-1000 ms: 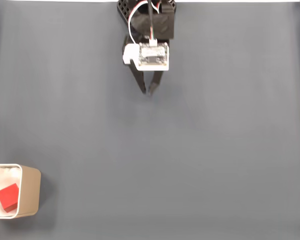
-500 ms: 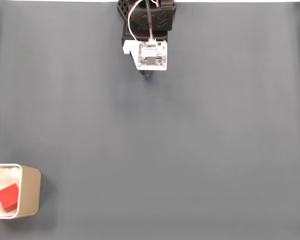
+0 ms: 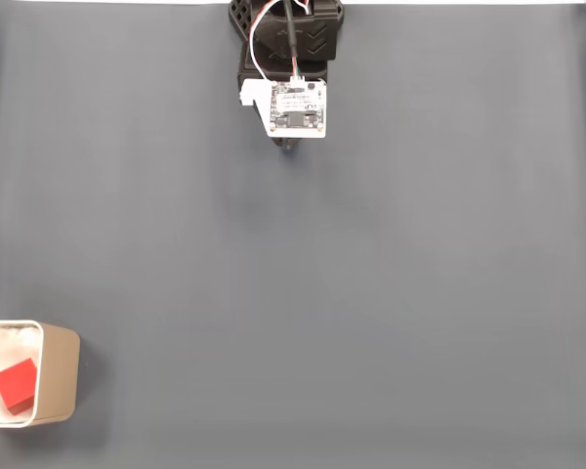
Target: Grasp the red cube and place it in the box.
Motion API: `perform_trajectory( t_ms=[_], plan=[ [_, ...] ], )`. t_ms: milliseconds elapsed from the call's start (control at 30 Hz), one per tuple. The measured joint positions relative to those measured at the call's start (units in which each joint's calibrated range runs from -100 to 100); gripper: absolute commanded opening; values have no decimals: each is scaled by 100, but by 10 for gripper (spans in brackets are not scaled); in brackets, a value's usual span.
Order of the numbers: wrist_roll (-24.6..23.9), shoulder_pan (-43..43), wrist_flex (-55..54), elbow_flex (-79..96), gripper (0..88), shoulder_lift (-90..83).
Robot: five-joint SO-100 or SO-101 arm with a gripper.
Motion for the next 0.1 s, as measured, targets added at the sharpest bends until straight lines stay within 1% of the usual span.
perform_trajectory(
  t_ms=[100],
  plan=[
    [0,0,0,0,0,0]
  ],
)
